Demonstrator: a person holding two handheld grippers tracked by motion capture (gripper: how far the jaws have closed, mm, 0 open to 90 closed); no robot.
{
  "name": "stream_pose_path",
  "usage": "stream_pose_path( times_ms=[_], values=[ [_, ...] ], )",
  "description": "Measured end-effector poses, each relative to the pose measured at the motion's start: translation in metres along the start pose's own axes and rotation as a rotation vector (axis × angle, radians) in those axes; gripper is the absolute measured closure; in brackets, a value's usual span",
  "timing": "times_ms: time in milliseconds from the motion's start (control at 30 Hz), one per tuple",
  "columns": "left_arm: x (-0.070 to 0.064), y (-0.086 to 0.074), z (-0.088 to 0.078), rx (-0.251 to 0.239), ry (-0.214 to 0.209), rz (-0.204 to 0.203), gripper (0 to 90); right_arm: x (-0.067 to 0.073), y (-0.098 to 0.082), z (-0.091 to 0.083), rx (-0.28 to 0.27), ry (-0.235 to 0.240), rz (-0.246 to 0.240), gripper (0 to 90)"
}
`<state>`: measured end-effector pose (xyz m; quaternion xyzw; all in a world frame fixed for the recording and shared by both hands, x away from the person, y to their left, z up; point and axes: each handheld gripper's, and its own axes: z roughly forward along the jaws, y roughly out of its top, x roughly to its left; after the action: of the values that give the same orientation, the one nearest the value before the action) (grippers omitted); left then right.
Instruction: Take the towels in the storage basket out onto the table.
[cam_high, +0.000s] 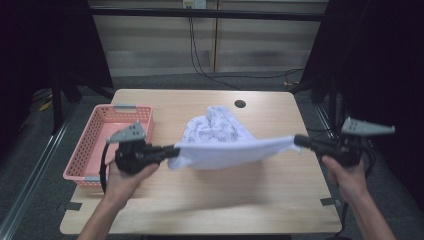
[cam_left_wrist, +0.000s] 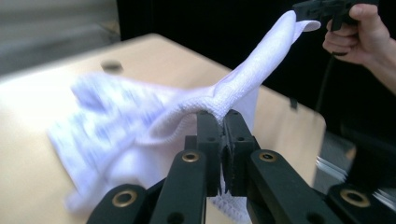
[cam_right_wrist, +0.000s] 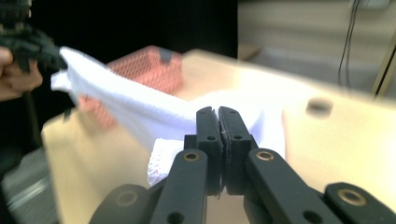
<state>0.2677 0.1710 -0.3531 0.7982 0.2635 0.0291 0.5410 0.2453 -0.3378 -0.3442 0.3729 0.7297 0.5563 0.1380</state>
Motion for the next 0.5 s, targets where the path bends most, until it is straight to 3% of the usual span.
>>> stream_pose_path(
  times_ms=[33,67,100,200,267,333,400,433,467,500],
  values=[
    [-0.005,-0.017,0.002,0.007,-0.015,-0.015,87.0,0.004,-0.016,-0.003,0.027,0.014,0.012,88.5],
    [-0.009,-0.03,0.003,0.002,-0.026,-0.015,86.7,0.015,-0.048,-0.009,0.083,0.019,0.025,88.5],
    [-0.011,-0.04,0.004,0.002,-0.043,-0.016,86.7,0.015,-0.048,-0.009,0.083,0.019,0.025,88.5],
    [-0.025,-0.075,0.011,0.06,-0.065,-0.06,86.8,0.031,-0.082,-0.016,0.138,0.036,0.036,88.4],
    [-0.036,-0.091,0.01,0.086,-0.098,-0.079,86.7,0.042,-0.097,-0.023,0.176,0.046,0.025,88.4],
    [-0.048,-0.101,0.0,0.105,-0.105,-0.07,86.7,0.056,-0.106,-0.03,0.214,0.042,0.013,88.3],
    [-0.056,-0.106,-0.01,0.082,-0.08,-0.087,86.5,0.069,-0.112,-0.034,0.25,0.048,-0.01,88.2],
    [-0.059,-0.11,-0.014,0.066,-0.112,-0.115,86.4,0.075,-0.115,-0.034,0.261,0.068,-0.011,88.1],
    [-0.06,-0.114,-0.014,0.089,-0.114,-0.112,84.6,0.081,-0.118,-0.033,0.282,0.082,-0.017,87.4],
    [-0.061,-0.118,-0.014,0.101,-0.072,-0.098,79.4,0.084,-0.12,-0.032,0.297,0.084,-0.038,84.2]
  ],
)
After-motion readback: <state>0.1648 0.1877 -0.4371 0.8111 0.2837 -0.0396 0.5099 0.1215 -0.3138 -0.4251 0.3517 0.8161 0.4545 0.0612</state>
